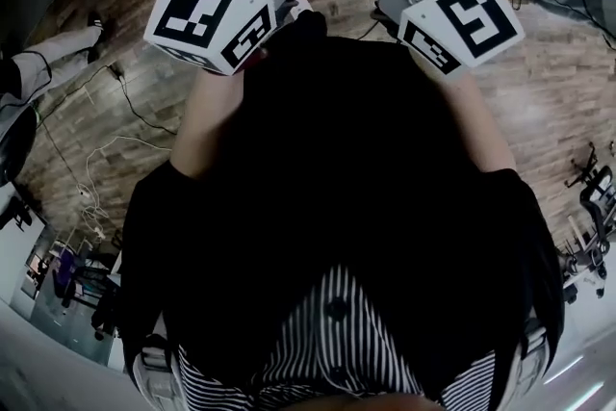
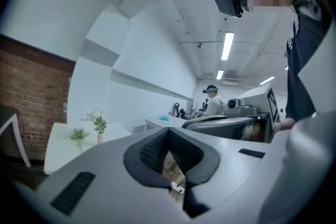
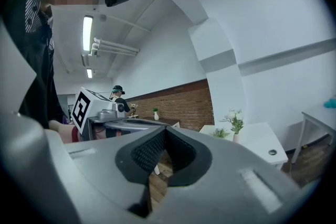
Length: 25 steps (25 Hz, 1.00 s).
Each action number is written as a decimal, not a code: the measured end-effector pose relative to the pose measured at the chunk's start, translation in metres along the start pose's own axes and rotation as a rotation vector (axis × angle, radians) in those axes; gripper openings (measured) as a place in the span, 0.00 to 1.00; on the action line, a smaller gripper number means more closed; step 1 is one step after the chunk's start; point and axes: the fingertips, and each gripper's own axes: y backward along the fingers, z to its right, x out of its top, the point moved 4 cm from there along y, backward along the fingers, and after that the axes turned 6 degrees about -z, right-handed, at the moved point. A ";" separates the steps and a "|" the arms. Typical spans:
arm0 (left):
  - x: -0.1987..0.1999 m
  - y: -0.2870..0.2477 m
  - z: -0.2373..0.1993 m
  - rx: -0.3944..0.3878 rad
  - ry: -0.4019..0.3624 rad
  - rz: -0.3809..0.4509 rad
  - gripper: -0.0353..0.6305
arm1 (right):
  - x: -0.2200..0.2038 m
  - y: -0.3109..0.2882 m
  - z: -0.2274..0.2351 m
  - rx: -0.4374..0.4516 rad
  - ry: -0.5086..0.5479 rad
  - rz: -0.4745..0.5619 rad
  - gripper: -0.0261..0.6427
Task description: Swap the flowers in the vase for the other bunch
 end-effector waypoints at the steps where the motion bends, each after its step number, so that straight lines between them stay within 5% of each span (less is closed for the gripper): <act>1: 0.001 0.000 -0.012 -0.020 0.005 -0.003 0.05 | 0.003 -0.007 0.006 -0.007 -0.007 -0.007 0.04; 7: 0.012 0.005 -0.068 0.026 -0.047 0.011 0.05 | 0.020 -0.041 0.031 -0.027 -0.003 -0.020 0.04; 11: 0.014 0.003 -0.085 0.043 -0.028 0.015 0.05 | 0.026 -0.066 0.038 0.044 -0.045 -0.028 0.04; 16: 0.021 0.009 -0.103 0.058 -0.026 0.026 0.05 | 0.034 -0.087 0.036 0.139 0.052 -0.080 0.04; 25: 0.014 -0.009 -0.139 0.121 -0.060 0.018 0.05 | 0.031 -0.115 0.082 0.256 -0.004 -0.009 0.04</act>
